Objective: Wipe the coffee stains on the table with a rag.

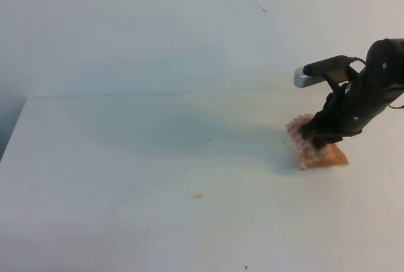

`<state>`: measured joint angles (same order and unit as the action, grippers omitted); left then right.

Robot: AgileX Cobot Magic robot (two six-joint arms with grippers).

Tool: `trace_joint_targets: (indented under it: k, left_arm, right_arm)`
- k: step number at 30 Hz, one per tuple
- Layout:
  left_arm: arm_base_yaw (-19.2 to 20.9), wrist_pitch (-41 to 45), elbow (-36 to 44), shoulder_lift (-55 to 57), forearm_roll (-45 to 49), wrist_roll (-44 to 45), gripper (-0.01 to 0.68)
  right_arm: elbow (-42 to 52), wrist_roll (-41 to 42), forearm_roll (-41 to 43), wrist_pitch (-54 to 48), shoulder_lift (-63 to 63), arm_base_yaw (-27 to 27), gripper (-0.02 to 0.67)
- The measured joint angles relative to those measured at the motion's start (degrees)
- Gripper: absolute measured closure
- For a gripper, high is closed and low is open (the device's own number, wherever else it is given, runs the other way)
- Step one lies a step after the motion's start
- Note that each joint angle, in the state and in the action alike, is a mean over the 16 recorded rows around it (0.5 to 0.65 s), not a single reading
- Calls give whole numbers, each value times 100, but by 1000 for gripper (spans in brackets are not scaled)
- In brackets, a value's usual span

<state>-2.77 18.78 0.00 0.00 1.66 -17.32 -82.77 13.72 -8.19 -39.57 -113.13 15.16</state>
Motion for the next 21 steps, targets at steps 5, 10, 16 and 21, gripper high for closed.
trace_joint_targets:
  k: [5,10,16,21]
  left_arm:
    - [0,-12,31,-22,0,0,672]
    - [0,-12,31,-22,0,0,672]
    - [0,-12,31,-22,0,0,672]
    - [0,-12,31,-22,0,0,672]
  right_arm:
    - [0,140,-151,12,137,0,236]
    - [0,342,-381,-69,527,0,176]
    - [0,604,-657,-340,1436,0,340]
    - [7,631,-772,-742,2437,0,500]
